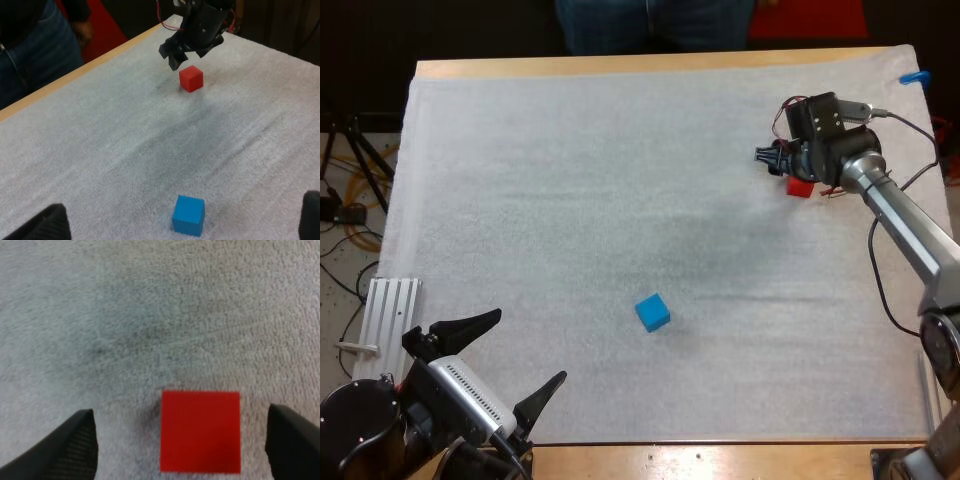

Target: Stack red cube on blue cube

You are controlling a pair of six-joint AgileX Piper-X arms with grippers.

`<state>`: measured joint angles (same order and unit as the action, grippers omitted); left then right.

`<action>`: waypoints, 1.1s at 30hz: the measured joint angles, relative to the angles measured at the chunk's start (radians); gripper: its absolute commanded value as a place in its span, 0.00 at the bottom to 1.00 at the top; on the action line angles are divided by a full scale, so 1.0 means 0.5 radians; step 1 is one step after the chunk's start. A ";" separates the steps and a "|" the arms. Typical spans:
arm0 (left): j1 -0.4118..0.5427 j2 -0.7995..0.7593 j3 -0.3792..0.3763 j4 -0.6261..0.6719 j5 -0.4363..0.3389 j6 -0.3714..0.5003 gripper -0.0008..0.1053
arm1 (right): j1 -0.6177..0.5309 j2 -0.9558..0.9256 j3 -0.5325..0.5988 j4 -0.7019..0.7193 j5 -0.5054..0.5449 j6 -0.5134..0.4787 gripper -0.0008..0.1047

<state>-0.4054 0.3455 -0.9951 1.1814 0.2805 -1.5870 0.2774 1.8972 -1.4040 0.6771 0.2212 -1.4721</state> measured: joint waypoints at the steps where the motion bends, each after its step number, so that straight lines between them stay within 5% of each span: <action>1: 0.000 0.000 0.000 0.000 0.000 0.000 0.83 | -0.010 0.030 -0.018 0.000 0.000 0.000 0.65; 15: 0.000 0.000 0.000 0.000 0.000 0.000 0.83 | -0.085 0.194 -0.038 0.041 -0.194 0.000 0.64; 23: 0.000 0.000 0.000 0.000 0.000 0.000 0.83 | -0.085 0.194 -0.040 0.077 -0.196 0.000 0.25; 33: 0.000 0.000 0.000 0.000 0.000 0.000 0.83 | -0.085 0.070 -0.105 0.231 -0.204 -0.129 0.22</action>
<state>-0.4054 0.3455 -0.9951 1.1814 0.2805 -1.5870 0.2351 1.9324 -1.4568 0.7926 0.1192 -1.5364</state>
